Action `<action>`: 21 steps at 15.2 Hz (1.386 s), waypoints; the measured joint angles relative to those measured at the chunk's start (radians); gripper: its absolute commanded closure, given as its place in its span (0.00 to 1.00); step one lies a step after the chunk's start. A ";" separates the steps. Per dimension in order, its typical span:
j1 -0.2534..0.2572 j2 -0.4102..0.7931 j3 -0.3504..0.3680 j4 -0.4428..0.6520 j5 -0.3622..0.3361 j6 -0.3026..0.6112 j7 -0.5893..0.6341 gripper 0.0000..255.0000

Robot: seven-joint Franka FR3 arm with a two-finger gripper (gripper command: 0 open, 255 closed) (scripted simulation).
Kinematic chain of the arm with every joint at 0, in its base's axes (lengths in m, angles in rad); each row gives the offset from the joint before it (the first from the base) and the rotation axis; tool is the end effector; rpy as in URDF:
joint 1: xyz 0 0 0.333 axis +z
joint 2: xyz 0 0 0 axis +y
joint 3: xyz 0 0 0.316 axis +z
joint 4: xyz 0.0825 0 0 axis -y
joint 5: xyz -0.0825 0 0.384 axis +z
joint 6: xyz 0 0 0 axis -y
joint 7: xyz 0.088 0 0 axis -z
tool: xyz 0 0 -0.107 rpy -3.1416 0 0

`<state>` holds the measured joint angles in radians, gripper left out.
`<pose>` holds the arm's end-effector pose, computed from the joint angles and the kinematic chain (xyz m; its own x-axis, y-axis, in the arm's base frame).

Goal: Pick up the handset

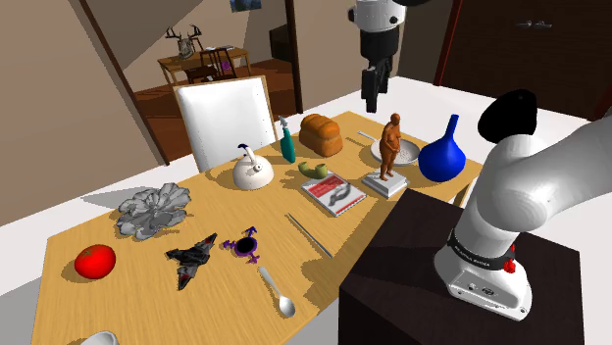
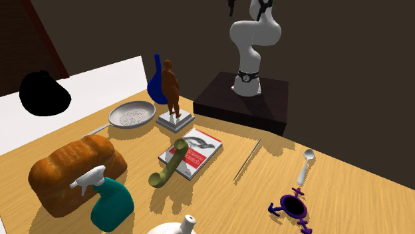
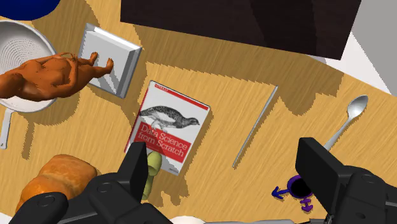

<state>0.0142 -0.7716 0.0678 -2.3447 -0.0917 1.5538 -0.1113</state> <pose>0.3084 0.0216 0.5903 0.9849 0.1697 -0.0355 0.1730 -0.9756 0.1354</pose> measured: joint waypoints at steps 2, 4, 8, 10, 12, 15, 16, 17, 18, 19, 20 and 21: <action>-0.002 0.007 -0.002 -0.009 0.000 0.014 0.002 0.00; -0.011 0.050 -0.013 -0.014 -0.004 0.058 0.004 0.00; -0.029 0.169 -0.031 -0.025 -0.009 0.178 0.017 0.00; -0.039 0.227 -0.043 -0.028 -0.012 0.234 0.019 0.00; -0.046 0.295 -0.050 -0.029 -0.011 0.297 0.030 0.00; -0.057 0.402 -0.061 -0.003 -0.009 0.371 0.039 0.00; -0.061 0.434 -0.065 0.001 -0.009 0.396 0.041 0.00; -0.065 0.475 -0.070 0.011 -0.009 0.425 0.043 0.00; -0.071 0.510 -0.077 0.021 -0.009 0.448 0.040 0.00; -0.076 0.538 -0.084 0.025 -0.008 0.469 0.039 0.00; -0.078 0.577 -0.086 0.044 -0.005 0.487 0.042 0.00; -0.082 0.612 -0.092 0.056 -0.004 0.508 0.041 0.00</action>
<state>-0.0679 -0.1599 -0.0242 -2.2890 -0.0955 2.0615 -0.0706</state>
